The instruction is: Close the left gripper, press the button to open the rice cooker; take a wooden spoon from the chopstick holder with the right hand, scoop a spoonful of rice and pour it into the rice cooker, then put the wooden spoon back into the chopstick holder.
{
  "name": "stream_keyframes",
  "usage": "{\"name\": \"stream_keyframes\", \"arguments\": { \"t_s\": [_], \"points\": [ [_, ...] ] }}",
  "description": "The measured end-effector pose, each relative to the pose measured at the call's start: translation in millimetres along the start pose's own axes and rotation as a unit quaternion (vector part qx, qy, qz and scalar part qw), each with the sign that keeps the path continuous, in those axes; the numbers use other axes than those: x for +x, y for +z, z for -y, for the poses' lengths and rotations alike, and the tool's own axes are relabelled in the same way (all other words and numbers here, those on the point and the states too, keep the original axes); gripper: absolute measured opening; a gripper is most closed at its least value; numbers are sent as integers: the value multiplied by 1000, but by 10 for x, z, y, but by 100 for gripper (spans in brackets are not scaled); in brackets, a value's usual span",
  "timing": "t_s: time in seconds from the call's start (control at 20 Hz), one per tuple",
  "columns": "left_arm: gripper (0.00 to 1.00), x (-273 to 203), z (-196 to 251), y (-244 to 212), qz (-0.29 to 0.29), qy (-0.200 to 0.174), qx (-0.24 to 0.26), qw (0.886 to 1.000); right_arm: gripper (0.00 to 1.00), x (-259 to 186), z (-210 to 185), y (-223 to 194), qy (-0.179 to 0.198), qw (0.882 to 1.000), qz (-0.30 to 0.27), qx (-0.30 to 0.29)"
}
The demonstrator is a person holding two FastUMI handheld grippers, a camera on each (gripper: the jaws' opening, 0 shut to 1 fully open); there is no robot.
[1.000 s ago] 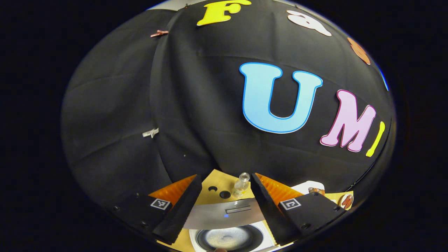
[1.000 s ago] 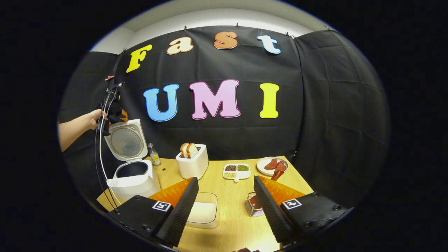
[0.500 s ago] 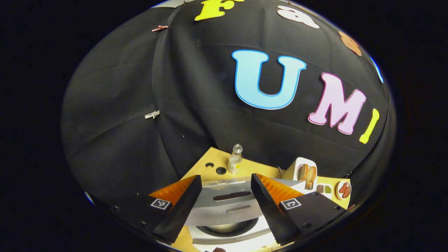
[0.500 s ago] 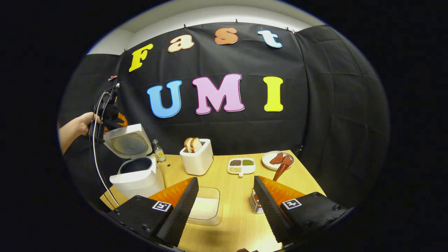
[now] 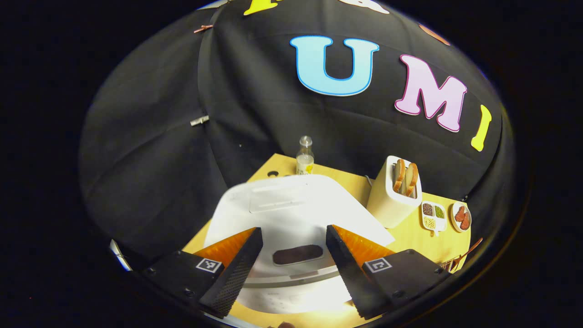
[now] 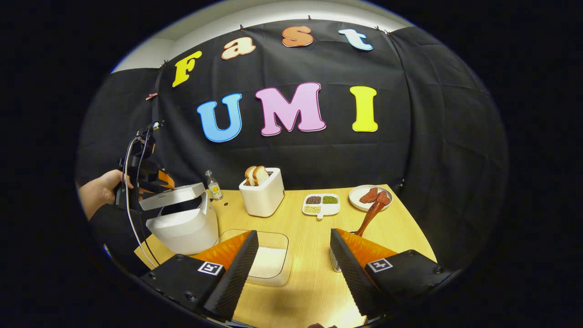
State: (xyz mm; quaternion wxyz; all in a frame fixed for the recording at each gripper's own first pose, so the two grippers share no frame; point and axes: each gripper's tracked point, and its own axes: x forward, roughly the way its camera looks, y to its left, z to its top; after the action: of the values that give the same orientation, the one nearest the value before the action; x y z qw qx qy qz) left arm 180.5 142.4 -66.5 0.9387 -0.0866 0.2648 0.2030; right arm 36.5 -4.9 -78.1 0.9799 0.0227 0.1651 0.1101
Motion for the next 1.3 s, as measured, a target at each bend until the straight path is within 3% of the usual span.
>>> {"name": "stream_keyframes", "arguments": {
  "t_s": [0.35,1.0,1.3],
  "points": [
    [99,211,96,-464,-19,10,26,999,98,14,279,-114,1,1000,-21,14],
    [100,234,117,-474,10,49,-9,999,99,150,811,-432,34,997,-59,20],
    [97,-64,125,-383,32,43,9,999,99,-28,901,-301,14,999,-36,17]
  ]
}}
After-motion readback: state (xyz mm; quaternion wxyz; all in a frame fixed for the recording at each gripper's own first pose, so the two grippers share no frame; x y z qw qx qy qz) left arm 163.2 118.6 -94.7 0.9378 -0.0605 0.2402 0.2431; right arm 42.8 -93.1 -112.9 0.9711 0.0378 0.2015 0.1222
